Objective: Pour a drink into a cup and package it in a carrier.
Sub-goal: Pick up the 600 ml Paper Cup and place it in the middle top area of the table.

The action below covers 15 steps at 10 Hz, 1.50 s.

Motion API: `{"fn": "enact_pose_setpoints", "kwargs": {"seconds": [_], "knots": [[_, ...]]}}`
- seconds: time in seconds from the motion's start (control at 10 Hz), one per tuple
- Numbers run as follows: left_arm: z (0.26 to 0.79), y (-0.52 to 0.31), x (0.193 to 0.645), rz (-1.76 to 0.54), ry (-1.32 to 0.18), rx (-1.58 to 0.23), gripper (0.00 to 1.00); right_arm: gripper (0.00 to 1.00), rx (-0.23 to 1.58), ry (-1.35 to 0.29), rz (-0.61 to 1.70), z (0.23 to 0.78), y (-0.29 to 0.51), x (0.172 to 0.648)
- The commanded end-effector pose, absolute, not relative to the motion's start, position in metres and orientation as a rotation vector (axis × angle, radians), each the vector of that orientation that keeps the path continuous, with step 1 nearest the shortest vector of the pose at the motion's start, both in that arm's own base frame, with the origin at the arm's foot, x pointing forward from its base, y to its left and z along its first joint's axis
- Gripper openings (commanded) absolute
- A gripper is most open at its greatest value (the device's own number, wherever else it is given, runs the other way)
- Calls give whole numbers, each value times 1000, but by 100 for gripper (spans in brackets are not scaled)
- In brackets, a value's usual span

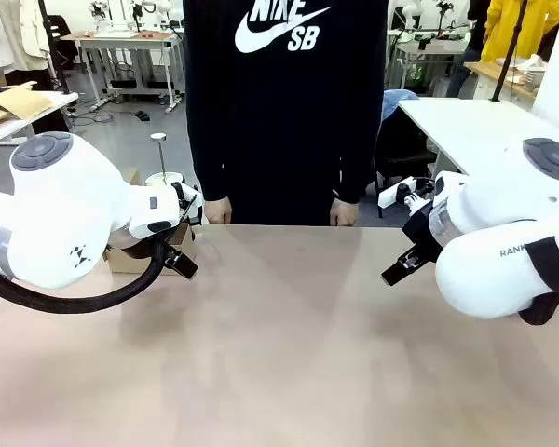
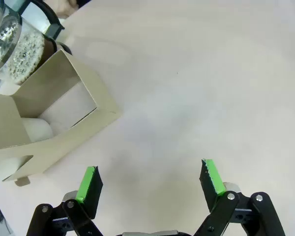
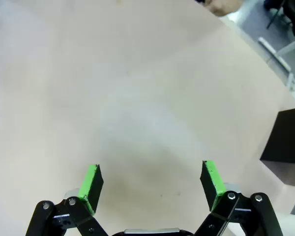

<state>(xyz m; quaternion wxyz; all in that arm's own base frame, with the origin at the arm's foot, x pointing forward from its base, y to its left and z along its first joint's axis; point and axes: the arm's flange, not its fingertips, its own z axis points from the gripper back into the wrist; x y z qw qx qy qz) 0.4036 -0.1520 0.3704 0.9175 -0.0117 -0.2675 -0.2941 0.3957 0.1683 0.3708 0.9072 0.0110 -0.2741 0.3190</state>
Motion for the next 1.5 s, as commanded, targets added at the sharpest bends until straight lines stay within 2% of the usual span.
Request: {"fn": "enact_pose_setpoints", "kwargs": {"seconds": [0.0,1.1,1.4], "knots": [[370,-152,404,-605,-550,-24,100,100,23,-566,659,371,168,396],[370,-152,404,-605,-550,-24,100,100,22,-565,660,371,168,396],[370,-152,404,-605,-550,-24,100,100,84,-604,680,471,134,415]]}}
